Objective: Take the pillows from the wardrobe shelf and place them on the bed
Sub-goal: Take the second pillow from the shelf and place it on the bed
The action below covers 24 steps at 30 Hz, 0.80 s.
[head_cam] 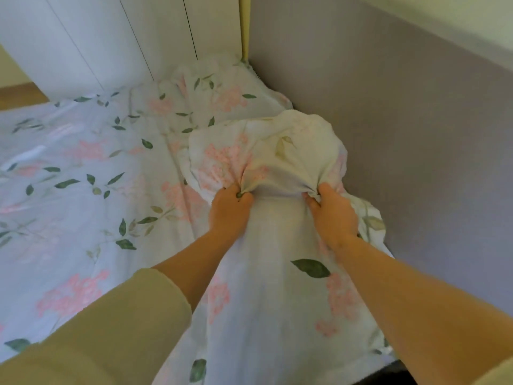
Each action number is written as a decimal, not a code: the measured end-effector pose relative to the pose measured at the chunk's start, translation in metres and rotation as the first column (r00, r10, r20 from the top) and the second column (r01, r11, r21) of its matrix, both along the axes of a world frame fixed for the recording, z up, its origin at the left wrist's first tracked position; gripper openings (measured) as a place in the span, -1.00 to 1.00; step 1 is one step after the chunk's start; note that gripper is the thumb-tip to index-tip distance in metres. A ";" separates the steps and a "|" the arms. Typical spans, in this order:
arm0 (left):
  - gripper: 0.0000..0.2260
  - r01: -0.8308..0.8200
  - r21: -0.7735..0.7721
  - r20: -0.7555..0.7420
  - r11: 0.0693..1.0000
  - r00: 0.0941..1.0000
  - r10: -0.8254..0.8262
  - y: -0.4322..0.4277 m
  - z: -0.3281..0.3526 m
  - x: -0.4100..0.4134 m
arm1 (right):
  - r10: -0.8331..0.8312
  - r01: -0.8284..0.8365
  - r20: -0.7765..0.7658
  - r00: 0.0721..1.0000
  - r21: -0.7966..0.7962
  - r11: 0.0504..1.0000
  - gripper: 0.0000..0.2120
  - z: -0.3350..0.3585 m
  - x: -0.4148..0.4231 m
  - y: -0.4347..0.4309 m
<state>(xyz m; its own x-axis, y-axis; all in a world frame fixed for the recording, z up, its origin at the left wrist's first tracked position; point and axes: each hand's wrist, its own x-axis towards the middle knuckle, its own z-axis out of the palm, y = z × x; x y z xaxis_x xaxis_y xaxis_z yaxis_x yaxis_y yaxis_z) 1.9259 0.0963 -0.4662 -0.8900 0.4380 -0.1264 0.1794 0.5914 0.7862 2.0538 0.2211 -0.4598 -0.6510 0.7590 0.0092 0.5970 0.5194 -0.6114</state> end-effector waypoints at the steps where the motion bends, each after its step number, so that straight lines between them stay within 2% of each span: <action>1: -0.72 -0.040 0.023 0.004 0.999 0.999 0.040 0.013 0.001 -0.004 | 0.017 -0.017 0.016 1.000 0.026 1.000 -0.72 0.004 -0.009 0.015; 3: -0.76 -0.094 0.019 -0.008 0.995 0.995 0.094 0.041 -0.001 -0.012 | 0.020 -0.023 0.047 0.999 0.070 0.997 -0.74 0.005 -0.026 0.046; 5: -0.82 -0.110 -0.137 0.024 0.984 0.993 0.115 0.064 -0.016 -0.021 | -0.027 0.020 0.095 0.995 0.072 0.997 -0.75 -0.006 -0.042 0.074; 7: -0.67 0.001 -0.352 0.160 0.936 0.985 0.059 0.080 -0.040 -0.024 | -0.061 0.057 0.279 0.958 0.023 0.998 -0.70 -0.028 -0.050 0.096; 8: -0.56 0.076 -0.408 0.238 0.910 0.971 0.025 0.085 -0.052 -0.022 | -0.054 0.064 0.382 0.923 -0.014 0.998 -0.62 -0.041 -0.050 0.103; 11: -0.33 0.221 -0.432 0.381 0.875 0.924 -0.045 0.095 -0.091 -0.006 | 0.001 0.094 0.507 0.862 -0.161 0.983 -0.43 -0.079 -0.039 0.111; 16: -0.32 0.297 -0.458 0.422 0.838 0.902 -0.089 0.100 -0.139 0.016 | 0.038 0.152 0.589 0.807 -0.268 0.951 -0.41 -0.132 -0.017 0.109; 19: -0.29 0.182 -0.456 0.360 0.871 0.933 -0.006 0.099 -0.154 0.018 | 0.020 0.172 0.587 0.809 -0.269 0.948 -0.36 -0.151 -0.008 0.108; 21: -0.27 -0.031 -0.405 0.321 0.914 0.931 0.173 0.094 -0.161 0.023 | 0.008 0.174 0.573 0.820 -0.262 0.949 -0.33 -0.158 -0.003 0.109; 22: -0.25 -0.166 -0.348 0.364 0.923 0.883 0.296 0.091 -0.162 0.026 | 0.010 0.167 0.564 0.826 -0.262 0.950 -0.32 -0.159 0.000 0.109; 24: -0.21 -0.384 -0.251 0.520 0.889 0.721 0.458 0.086 -0.166 0.030 | 0.025 0.144 0.544 0.838 -0.266 0.953 -0.31 -0.161 0.006 0.108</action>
